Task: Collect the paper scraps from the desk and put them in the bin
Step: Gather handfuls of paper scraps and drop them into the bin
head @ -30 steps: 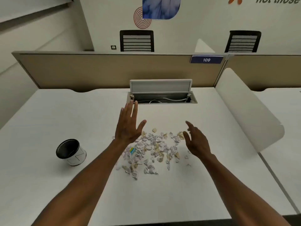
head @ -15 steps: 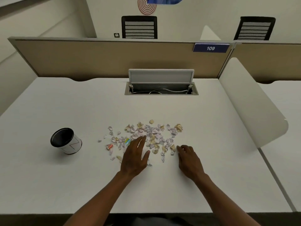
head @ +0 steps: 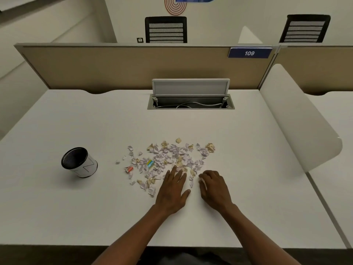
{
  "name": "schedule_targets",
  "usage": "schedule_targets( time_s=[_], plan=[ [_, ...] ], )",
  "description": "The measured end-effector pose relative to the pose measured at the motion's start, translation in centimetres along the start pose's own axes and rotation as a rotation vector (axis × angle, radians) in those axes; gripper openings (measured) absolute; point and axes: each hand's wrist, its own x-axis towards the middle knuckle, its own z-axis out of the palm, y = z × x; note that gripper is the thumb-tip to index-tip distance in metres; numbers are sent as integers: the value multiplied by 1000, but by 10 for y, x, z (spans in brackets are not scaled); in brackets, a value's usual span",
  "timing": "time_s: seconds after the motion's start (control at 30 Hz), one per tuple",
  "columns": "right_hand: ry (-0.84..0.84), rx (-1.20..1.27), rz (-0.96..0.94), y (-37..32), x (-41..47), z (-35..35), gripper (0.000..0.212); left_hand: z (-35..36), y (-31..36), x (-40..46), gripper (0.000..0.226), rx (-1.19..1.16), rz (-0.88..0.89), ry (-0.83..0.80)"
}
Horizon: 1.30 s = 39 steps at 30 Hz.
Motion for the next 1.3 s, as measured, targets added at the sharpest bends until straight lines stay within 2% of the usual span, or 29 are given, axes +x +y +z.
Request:
schedule_targets(
  time_s=[0.13, 0.3, 0.37, 0.5, 0.63, 0.7, 0.73, 0.83, 1.0, 1.13, 1.3],
  plan=[
    [47, 36, -1, -5, 10, 1, 32, 8, 8, -7, 68, 11, 10, -18],
    [-184, -53, -108, -3, 22, 5, 48, 8, 15, -19, 66, -6, 62, -18],
    [-207, -77, -136, -1, 16, 7, 47, 6, 14, -20, 65, -34, 45, -4],
    [-142, -5, -170, 5, 0, 1, 36, -2, 9, -19, 59, -120, -21, 95],
    [66, 240, 78, 14, -8, -18, 36, -8, 5, -14, 54, -114, -116, 91],
    [133, 237, 235, 21, -8, -27, 36, -9, 6, -10, 55, -108, -133, 38],
    [98, 201, 303, 22, -8, -31, 37, -8, 7, -8, 57, -112, -134, 1],
    [-148, 63, 411, 21, -7, -34, 42, -6, 13, 0, 57, -147, -132, -85],
    [-289, 45, 296, 1, -6, -25, 34, -8, 23, 12, 53, -189, -88, -113],
    [-280, 172, 298, 5, -3, -28, 55, -10, 25, 17, 53, -246, -105, -101],
    [-435, 40, 241, 13, 6, -33, 107, -18, 16, 23, 67, -272, -252, -27]
  ],
)
